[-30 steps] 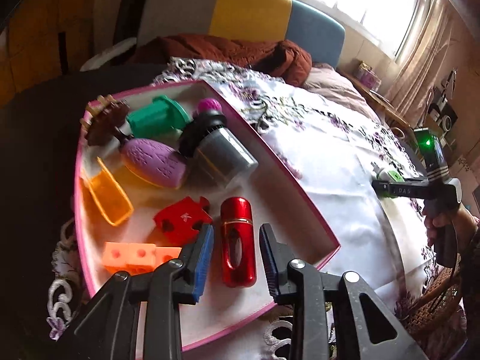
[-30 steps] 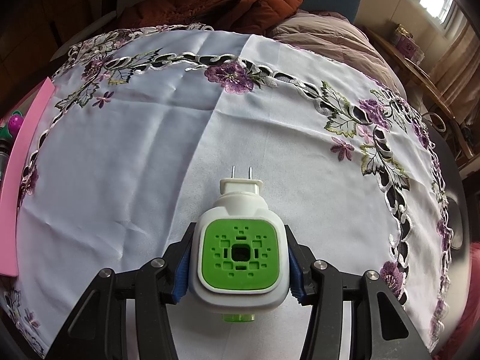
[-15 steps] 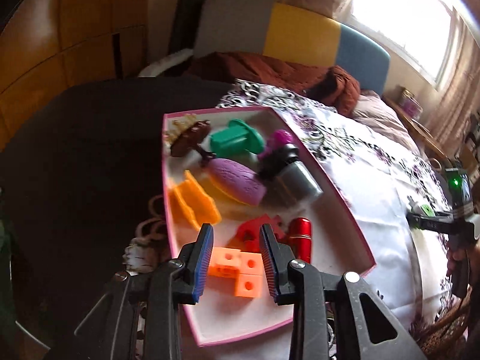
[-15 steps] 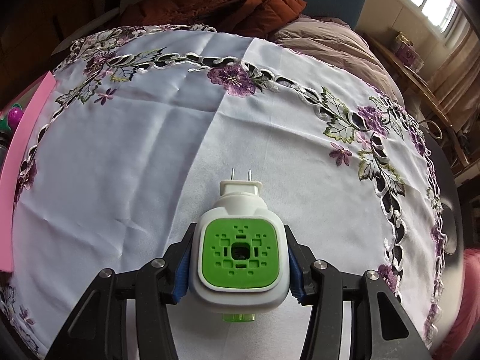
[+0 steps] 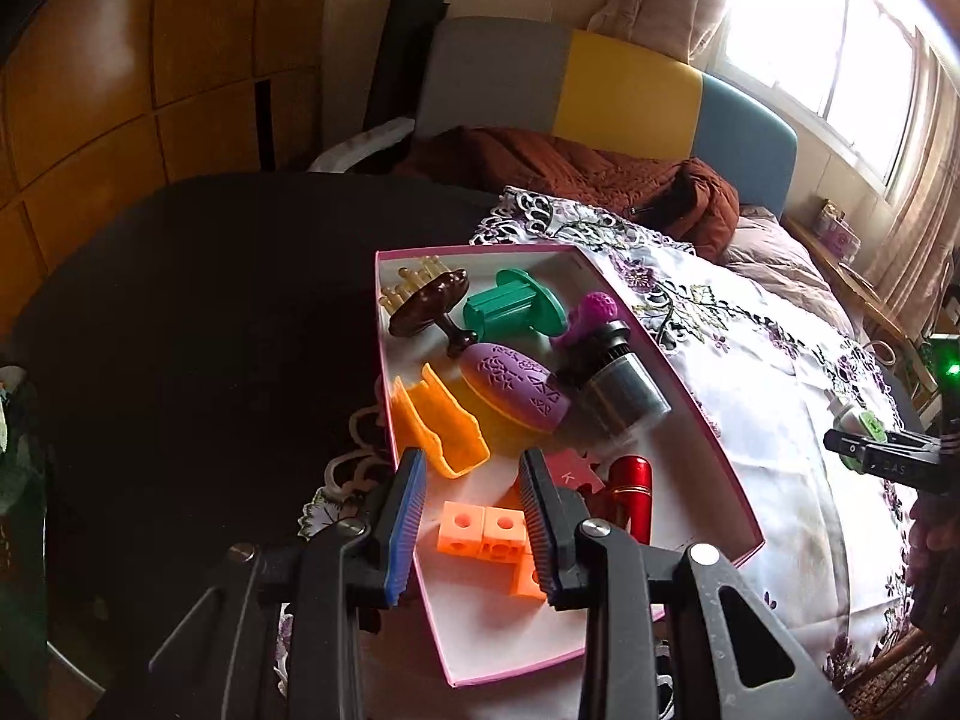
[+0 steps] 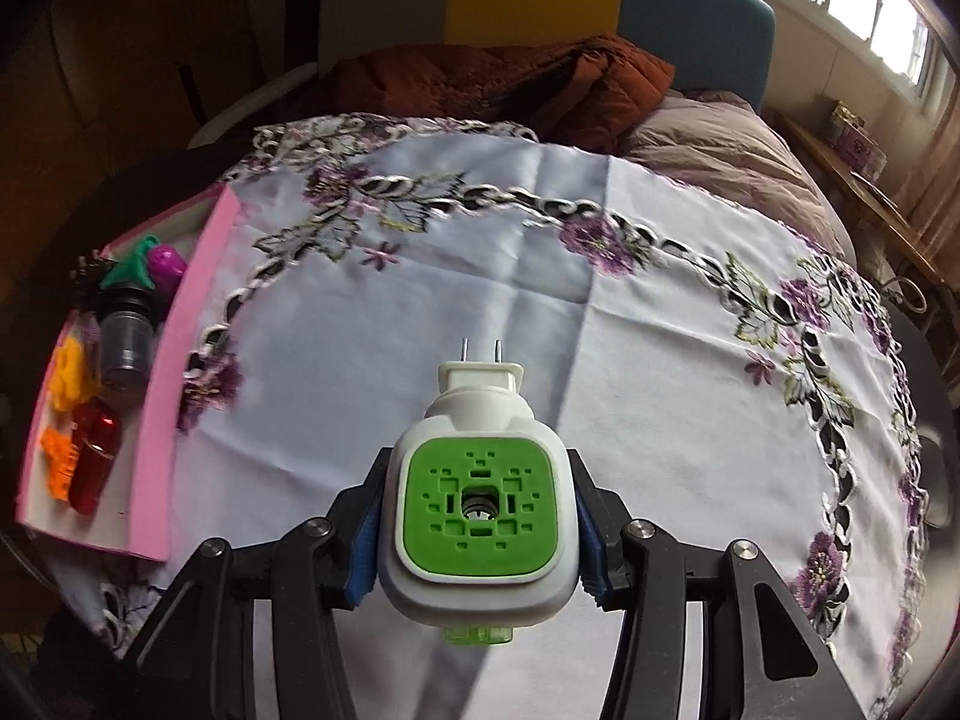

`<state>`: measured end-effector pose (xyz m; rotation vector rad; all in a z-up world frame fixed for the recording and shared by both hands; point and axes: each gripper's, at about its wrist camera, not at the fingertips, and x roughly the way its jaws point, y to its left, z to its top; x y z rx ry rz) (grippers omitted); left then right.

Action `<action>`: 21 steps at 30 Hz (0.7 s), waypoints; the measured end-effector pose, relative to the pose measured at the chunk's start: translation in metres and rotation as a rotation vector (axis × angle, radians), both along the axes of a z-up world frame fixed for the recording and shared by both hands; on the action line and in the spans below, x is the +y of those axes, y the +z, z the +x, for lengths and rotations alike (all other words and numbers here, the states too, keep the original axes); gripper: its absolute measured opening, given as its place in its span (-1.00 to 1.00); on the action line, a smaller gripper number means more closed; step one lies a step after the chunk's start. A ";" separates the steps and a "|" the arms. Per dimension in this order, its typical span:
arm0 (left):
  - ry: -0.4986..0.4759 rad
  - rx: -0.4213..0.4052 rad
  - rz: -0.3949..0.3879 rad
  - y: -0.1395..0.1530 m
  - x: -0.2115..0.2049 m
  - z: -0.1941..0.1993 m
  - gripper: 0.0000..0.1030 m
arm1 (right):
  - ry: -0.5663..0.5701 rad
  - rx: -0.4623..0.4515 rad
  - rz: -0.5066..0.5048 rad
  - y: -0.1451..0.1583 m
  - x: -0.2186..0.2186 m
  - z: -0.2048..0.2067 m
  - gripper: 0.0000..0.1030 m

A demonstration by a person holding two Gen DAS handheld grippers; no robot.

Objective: Organize rigid objects
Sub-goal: 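Carry the white-green plug into the tray with the right gripper and open it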

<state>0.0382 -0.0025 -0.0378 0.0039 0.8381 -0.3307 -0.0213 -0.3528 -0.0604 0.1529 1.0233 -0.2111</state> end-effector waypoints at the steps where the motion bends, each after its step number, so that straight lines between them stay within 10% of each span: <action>1: 0.001 0.001 -0.001 0.000 0.001 0.000 -0.39 | 0.020 -0.017 0.008 0.005 0.010 0.002 0.02; 21: 0.086 0.010 -0.025 -0.003 0.032 0.005 -0.39 | 0.332 -0.064 -0.025 0.018 0.176 0.031 0.02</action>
